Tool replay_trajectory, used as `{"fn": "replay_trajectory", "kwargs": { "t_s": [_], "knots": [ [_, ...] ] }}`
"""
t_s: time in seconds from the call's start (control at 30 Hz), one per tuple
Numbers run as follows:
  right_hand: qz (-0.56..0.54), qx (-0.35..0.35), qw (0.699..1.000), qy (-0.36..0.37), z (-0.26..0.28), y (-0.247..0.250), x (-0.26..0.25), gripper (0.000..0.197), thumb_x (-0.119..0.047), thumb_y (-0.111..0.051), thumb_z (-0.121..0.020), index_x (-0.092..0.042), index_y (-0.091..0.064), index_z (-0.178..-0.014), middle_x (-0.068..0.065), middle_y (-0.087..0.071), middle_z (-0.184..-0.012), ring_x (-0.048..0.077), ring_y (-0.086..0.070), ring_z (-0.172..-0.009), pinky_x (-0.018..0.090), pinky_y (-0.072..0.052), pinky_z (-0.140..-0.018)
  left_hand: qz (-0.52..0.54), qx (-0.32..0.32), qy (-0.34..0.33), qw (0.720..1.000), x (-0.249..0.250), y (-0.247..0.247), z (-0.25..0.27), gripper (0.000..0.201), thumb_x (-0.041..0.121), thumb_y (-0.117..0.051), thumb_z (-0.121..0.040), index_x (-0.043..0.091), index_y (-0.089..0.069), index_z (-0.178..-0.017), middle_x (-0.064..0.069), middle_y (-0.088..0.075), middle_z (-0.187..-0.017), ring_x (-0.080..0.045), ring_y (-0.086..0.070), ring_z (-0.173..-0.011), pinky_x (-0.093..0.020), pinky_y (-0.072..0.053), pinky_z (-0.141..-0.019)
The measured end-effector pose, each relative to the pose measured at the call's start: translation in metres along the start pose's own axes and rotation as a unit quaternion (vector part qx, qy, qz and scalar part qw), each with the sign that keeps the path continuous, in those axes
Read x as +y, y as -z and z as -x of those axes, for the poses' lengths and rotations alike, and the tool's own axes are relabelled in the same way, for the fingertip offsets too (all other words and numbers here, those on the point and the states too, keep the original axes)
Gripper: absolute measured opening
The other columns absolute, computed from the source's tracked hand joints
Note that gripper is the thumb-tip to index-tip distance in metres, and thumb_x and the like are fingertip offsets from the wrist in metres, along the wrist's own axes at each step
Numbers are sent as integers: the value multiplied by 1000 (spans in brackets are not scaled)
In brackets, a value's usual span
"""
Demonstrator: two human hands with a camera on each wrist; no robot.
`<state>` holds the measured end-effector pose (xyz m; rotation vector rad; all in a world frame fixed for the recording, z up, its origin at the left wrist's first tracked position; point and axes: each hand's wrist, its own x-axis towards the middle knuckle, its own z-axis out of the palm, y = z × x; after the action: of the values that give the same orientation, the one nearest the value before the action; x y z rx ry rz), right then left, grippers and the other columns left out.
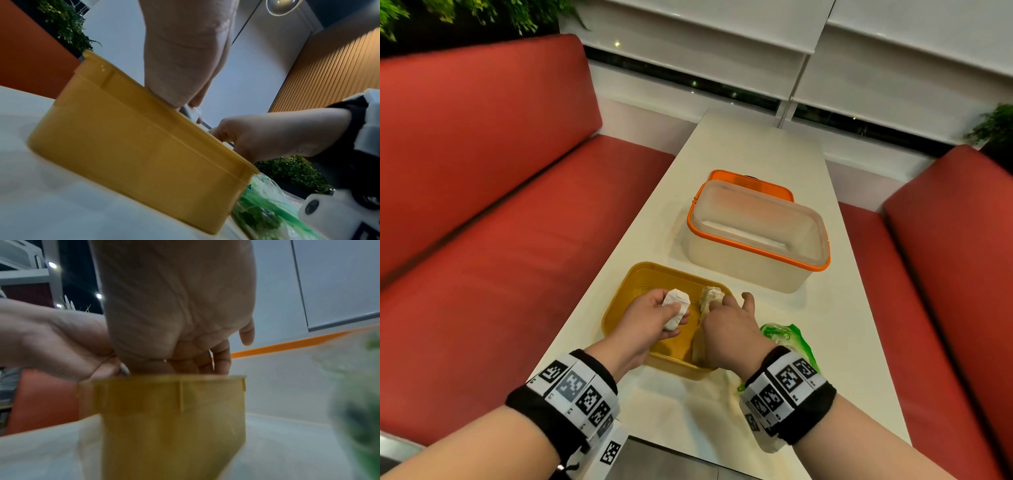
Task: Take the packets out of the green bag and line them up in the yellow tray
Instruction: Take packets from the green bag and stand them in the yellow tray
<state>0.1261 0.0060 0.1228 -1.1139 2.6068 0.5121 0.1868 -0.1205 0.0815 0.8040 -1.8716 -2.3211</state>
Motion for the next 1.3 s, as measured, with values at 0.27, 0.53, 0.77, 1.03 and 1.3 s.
{"fn": "replay_trajectory", "kwargs": {
  "t_s": [0.27,0.53,0.77,1.03,1.3],
  "knots": [
    [-313,121,942,-16,1,19,14,47,-33,-60,-80,-30,-49,-126,-8,-61,-111,17,-52,-108,39,-34,-93,-40,-22,-25,999,1,-9,3,20,0,-58,-88,20,-54,-92,1,-66,-81,-14,-62,-73,-34,-52,-73],
    [-287,127,949,20,-1,13,16,7,-16,-56,-80,-19,-59,-85,3,-62,-83,27,-55,-83,32,-37,-70,-168,-47,-64,983,0,-13,9,38,-8,-64,-75,26,-53,-89,-3,-67,-85,-15,-58,-77,-32,-44,-68],
    [-163,63,982,79,16,15,20,11,-18,-44,-90,-20,-51,-82,3,-52,-79,28,-50,-81,36,-34,-78,-160,-6,-69,985,-3,-5,10,36,-14,-53,-78,21,-56,-86,-3,-67,-88,-21,-64,-87,-33,-49,-76],
    [-81,-15,993,84,9,-2,9,14,-22,-42,-91,-18,-53,-82,-1,-45,-65,29,-48,-74,49,-26,-95,-141,3,-62,988,-6,-4,8,29,-9,-54,-82,19,-58,-84,-6,-66,-87,-23,-64,-87,-38,-50,-79],
    [-23,-59,995,83,-1,0,2,22,-18,-49,-87,-17,-63,-105,0,-55,-83,28,-56,-96,58,-11,-106,-142,8,-67,988,-7,-3,6,28,-9,-58,-81,19,-59,-83,-4,-66,-85,-18,-62,-81,-41,-52,-82]
  ]
}}
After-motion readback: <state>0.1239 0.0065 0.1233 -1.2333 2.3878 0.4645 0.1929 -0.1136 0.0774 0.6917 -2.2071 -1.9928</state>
